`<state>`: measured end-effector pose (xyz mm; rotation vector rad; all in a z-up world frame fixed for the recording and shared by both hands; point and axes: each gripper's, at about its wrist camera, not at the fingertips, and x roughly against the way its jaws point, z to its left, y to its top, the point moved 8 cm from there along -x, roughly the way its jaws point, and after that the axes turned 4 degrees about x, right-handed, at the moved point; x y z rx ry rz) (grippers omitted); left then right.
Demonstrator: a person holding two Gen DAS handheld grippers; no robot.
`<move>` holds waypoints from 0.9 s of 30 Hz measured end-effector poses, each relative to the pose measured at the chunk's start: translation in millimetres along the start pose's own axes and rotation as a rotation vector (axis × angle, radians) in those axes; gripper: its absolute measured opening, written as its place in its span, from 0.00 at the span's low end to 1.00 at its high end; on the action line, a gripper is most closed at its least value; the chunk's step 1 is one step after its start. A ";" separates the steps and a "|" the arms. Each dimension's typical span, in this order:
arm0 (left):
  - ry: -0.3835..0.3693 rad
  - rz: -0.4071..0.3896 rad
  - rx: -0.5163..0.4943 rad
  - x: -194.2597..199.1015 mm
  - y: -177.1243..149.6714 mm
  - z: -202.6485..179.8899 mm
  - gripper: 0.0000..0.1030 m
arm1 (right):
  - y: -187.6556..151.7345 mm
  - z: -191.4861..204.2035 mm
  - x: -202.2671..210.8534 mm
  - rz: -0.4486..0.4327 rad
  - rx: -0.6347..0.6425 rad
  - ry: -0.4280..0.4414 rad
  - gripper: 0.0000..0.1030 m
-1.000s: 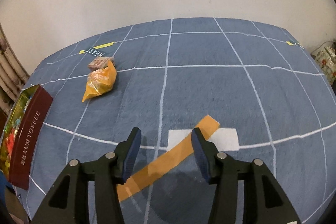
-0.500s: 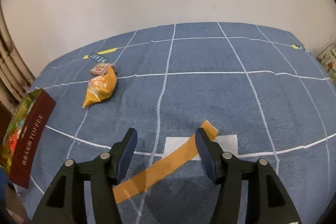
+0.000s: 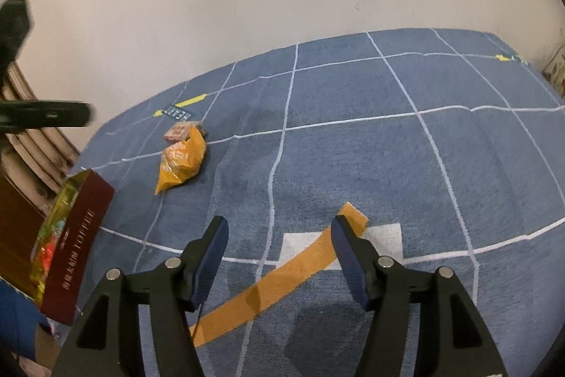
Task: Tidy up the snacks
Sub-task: 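Move the left gripper to the orange cookie bag beside the tin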
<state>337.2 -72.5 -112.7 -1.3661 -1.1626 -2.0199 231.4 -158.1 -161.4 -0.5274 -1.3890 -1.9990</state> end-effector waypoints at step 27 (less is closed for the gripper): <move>-0.203 0.330 0.618 -97.5 -15.8 -34.4 0.71 | 5.4 -11.8 3.0 -0.039 -0.100 0.061 0.60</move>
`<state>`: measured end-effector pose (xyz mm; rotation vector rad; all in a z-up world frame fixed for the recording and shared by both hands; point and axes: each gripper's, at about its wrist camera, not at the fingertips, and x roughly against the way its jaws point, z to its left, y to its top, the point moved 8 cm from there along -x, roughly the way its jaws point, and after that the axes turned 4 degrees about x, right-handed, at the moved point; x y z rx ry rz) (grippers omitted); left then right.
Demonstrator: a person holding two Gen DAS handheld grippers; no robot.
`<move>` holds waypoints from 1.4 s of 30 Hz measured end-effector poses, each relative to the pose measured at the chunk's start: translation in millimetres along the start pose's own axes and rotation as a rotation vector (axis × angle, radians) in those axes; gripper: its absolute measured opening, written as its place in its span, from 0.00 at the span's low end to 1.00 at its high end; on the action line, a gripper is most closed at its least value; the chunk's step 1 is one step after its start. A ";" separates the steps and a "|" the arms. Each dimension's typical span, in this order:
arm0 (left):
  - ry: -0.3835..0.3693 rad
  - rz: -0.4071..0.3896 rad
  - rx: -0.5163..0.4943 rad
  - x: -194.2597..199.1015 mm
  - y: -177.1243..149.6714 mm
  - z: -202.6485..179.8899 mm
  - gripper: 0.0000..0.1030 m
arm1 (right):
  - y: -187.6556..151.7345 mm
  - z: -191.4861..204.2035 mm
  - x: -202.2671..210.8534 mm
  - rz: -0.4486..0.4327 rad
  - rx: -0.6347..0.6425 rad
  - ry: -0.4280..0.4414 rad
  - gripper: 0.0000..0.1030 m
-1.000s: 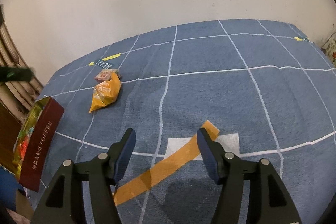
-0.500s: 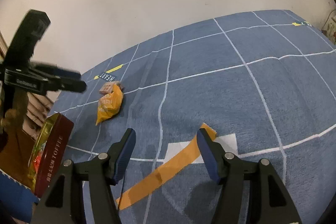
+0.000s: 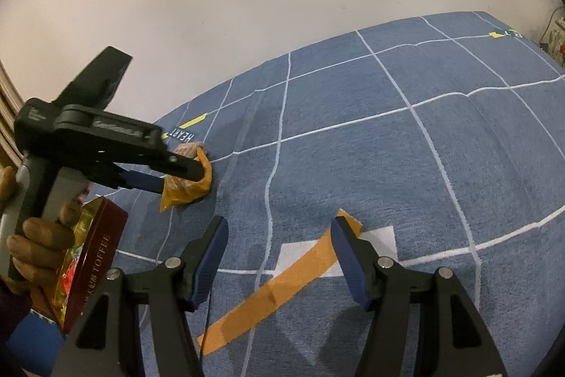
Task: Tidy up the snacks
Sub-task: 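Move the left gripper to the orange cookie bag beside the tin, then grasp the orange cookie bag with the left gripper while the right grasps the small box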
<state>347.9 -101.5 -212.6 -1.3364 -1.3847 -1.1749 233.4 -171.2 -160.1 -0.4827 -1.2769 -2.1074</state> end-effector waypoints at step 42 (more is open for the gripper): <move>-0.115 -0.323 0.145 152.2 -163.0 136.4 0.18 | 67.5 166.2 -124.9 0.228 0.993 0.187 0.60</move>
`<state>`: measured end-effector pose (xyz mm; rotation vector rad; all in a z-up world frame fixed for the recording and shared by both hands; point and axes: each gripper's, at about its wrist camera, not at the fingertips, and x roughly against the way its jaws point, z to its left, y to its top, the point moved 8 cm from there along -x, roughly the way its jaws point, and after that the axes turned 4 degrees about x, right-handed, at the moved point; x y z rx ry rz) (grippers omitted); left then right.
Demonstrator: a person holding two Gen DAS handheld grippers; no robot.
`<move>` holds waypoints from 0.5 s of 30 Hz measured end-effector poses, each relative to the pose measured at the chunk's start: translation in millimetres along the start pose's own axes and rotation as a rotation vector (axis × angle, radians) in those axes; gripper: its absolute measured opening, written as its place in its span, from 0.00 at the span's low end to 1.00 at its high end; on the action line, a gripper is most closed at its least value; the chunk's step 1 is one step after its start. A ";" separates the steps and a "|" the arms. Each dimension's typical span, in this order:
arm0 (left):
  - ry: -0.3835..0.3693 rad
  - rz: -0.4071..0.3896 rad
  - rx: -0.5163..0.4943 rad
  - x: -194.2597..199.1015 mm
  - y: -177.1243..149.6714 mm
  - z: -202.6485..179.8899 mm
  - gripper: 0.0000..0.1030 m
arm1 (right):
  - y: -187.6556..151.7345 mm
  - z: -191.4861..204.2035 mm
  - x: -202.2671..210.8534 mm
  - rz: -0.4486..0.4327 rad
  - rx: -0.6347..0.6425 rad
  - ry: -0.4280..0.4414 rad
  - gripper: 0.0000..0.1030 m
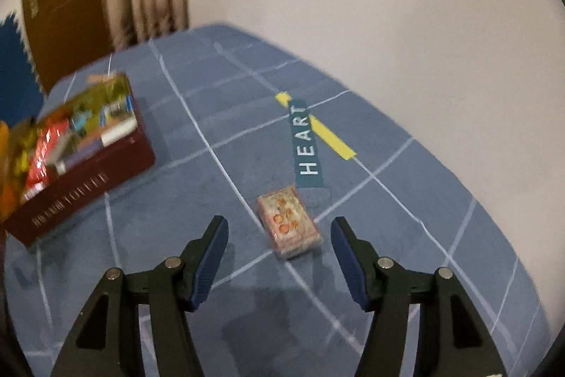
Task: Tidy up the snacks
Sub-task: 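Grasp the orange cookie bag with the left gripper while the right grasps the small box, then lower the orange cookie bag into the tin and open the left gripper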
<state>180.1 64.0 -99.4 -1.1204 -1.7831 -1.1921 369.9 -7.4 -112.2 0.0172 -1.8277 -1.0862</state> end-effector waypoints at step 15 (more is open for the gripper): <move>0.014 -0.055 0.057 20.1 10.7 35.0 0.18 | -26.3 11.5 -5.8 0.079 -0.337 0.022 0.29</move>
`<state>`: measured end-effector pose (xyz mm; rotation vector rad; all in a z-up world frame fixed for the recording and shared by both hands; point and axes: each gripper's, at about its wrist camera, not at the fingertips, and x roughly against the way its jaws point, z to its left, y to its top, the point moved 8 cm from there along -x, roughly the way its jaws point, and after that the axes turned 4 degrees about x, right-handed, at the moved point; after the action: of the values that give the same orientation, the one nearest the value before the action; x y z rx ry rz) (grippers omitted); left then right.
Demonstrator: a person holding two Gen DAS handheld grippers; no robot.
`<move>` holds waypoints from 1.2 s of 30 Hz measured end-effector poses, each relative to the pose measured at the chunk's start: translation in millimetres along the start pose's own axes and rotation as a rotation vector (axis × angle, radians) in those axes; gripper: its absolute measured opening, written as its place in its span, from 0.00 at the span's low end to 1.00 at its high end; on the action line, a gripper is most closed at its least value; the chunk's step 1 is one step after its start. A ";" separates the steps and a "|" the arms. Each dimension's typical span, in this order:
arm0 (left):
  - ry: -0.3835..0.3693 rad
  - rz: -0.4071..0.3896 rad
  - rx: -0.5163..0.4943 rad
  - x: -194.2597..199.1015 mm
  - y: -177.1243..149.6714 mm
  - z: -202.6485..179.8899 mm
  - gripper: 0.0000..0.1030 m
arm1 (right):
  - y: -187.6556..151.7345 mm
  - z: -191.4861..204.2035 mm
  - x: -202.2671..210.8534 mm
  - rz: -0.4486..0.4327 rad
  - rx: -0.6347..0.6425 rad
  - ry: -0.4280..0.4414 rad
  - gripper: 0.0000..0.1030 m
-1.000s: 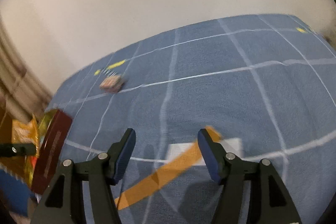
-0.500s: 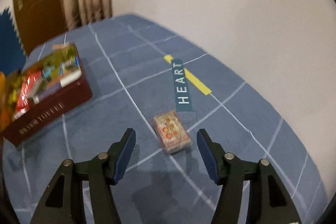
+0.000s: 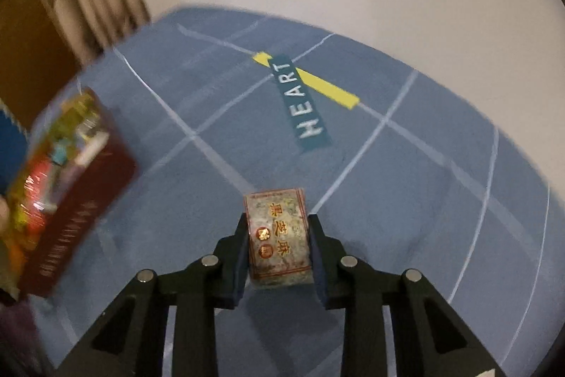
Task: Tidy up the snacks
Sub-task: 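Lower the orange cookie bag into the tin and open the left gripper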
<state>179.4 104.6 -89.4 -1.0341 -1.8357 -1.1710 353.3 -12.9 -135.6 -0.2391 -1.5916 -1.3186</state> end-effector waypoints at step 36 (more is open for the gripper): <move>0.163 -0.086 -0.066 -8.0 4.4 63.9 0.19 | -154.2 2.1 85.7 -0.203 -0.464 -0.238 0.29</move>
<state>177.5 163.3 -116.1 -0.8760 -1.7383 -1.3339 206.5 -106.4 -164.6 -0.5474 -1.5115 -1.8704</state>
